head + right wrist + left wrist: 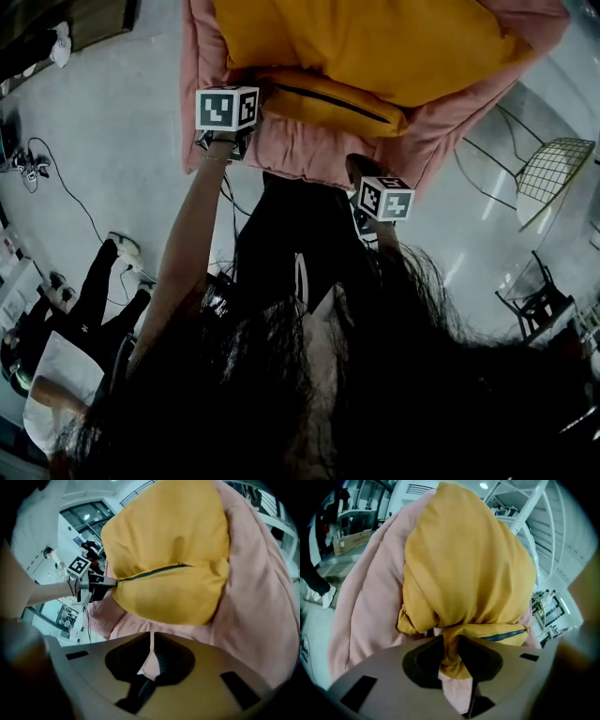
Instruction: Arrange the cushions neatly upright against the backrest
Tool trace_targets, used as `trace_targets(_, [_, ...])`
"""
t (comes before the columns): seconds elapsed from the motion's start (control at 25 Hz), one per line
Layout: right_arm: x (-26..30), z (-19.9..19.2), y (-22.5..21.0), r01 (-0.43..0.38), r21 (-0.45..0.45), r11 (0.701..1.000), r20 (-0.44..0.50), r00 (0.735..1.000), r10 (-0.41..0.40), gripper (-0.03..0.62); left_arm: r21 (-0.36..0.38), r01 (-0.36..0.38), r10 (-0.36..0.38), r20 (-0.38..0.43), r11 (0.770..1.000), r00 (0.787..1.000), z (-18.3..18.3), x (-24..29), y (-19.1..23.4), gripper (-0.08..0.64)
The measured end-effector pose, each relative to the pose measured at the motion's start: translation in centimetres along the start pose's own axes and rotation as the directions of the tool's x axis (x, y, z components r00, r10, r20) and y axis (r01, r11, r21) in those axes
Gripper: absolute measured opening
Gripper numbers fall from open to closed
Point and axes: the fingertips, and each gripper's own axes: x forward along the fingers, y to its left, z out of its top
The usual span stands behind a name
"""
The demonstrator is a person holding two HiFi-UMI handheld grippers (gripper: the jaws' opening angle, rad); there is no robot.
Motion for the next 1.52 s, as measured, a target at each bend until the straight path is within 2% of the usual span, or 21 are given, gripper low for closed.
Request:
trace_targets(0.12, [2.9,6.5,-0.2,0.006,-0.038,0.999,0.108,0.994,-0.001,0.038,0.052,-0.043,0.044,-0.021,0.998,0.999,1.4,1.4,0.5,0.114])
trace_targets(0.24, [5.0,9.8,-1.1,0.013,-0.031,0.999,0.106,0.994,-0.01,0.038,0.011,-0.081,0.081,0.001,0.997,0.997,2.7,2.5,1.2,0.114])
trace_targets(0.4, [7.3,10.6,-2.9,-0.055,0.102,0.993,0.091,0.995,0.046,0.037,-0.007,-0.123,0.123,0.009,0.992,0.992,3.2,4.4,1.8,0.117])
trace_targets(0.52, [8.6,11.5,-3.2,-0.055,0.145,0.988,0.046,0.998,0.048,0.037,-0.011,-0.144,0.144,0.009,0.99,0.99,3.7,5.4,2.4,0.117])
trace_targets(0.6, [8.5,11.3,-2.8,-0.058,0.147,0.987,0.033,0.998,0.054,0.037,-0.002,-0.128,0.128,0.008,0.992,0.992,3.7,5.1,2.4,0.118])
trace_targets(0.72, [7.1,9.7,-2.3,-0.08,0.128,0.989,0.034,0.996,0.077,0.037,0.014,-0.06,0.06,0.018,0.998,0.998,2.9,3.7,1.7,0.118])
trace_targets(0.84, [5.9,8.3,-2.3,-0.064,0.15,0.987,0.032,0.998,0.06,0.038,0.03,-0.043,0.04,0.083,0.999,0.996,3.3,0.8,0.7,0.163])
trace_targets(0.92, [5.2,7.7,-2.5,-0.034,0.177,0.984,0.031,0.999,0.029,0.038,0.001,-0.048,0.047,0.151,0.999,0.987,3.1,-2.0,0.4,0.179])
trace_targets(1.0, [4.7,7.5,-2.4,-0.017,0.198,0.98,0.037,0.999,0.009,0.038,-0.046,-0.013,0.023,0.215,0.999,0.976,2.7,-5.3,-0.1,0.178])
trace_targets(1.08, [4.2,7.6,-1.7,-0.009,0.21,0.978,0.047,0.999,-0.001,0.039,-0.056,0.023,-0.008,0.256,0.998,0.967,1.8,-8.8,-0.2,0.178])
trace_targets(1.28, [1.0,7.5,2.5,0.011,0.197,0.98,0.113,0.993,-0.034,0.04,0.021,0.032,-0.037,0.323,0.999,0.946,-1.0,-19.4,1.8,0.176])
trace_targets(1.4, [-2.5,8.4,4.9,0.001,0.151,0.988,0.182,0.983,-0.029,0.038,0.065,0.021,-0.045,0.401,0.998,0.915,-1.3,-25.5,2.2,0.178])
trace_targets(1.52, [-7.0,8.6,6.9,-0.008,0.066,0.998,0.245,0.969,-0.009,0.039,0.129,0.01,-0.068,0.455,0.992,0.888,-1.1,-29.8,0.8,0.176])
